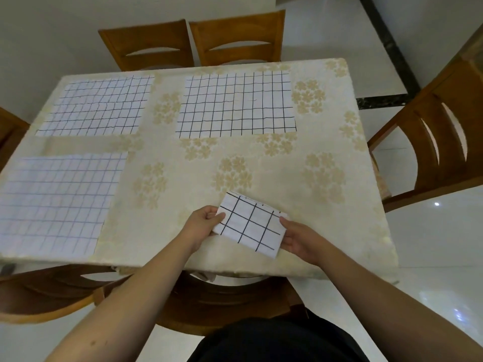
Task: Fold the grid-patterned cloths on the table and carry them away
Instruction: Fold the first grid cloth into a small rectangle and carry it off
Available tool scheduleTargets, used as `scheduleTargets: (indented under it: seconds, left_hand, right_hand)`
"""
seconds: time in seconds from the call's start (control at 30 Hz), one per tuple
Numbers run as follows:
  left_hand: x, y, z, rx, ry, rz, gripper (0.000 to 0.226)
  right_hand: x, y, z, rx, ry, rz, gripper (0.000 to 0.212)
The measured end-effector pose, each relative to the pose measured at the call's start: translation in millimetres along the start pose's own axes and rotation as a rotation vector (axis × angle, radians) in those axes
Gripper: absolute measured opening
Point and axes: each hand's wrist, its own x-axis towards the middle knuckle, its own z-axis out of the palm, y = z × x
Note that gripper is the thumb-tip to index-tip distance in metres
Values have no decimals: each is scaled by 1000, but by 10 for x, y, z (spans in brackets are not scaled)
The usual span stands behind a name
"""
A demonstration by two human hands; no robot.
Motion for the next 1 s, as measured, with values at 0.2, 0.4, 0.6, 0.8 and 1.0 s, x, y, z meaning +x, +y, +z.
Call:
scheduleTargets:
  seconds: [0.2,0.4,0.6,0.8,1.0]
  left_hand:
    - [-37,-45,182,-3,53,-87,16]
    - [-57,-57,262,-68,-85,-99,20]
    - [-68,-42,261,3,-200,-104,19]
    - [-94,24,199,53,-223,-47,19]
    - [-126,130,148,226,-375,47,24]
  right_hand:
    - [-80,142,-25,32,136,-14,32]
    - [-218,101,-45,-65,280,-145,21]
    - [-342,117,-53,-134,325,-214,22]
    - [-547,243,55,-124,340,-243,16]
    - [-876,384,70,-146,437,-283,13]
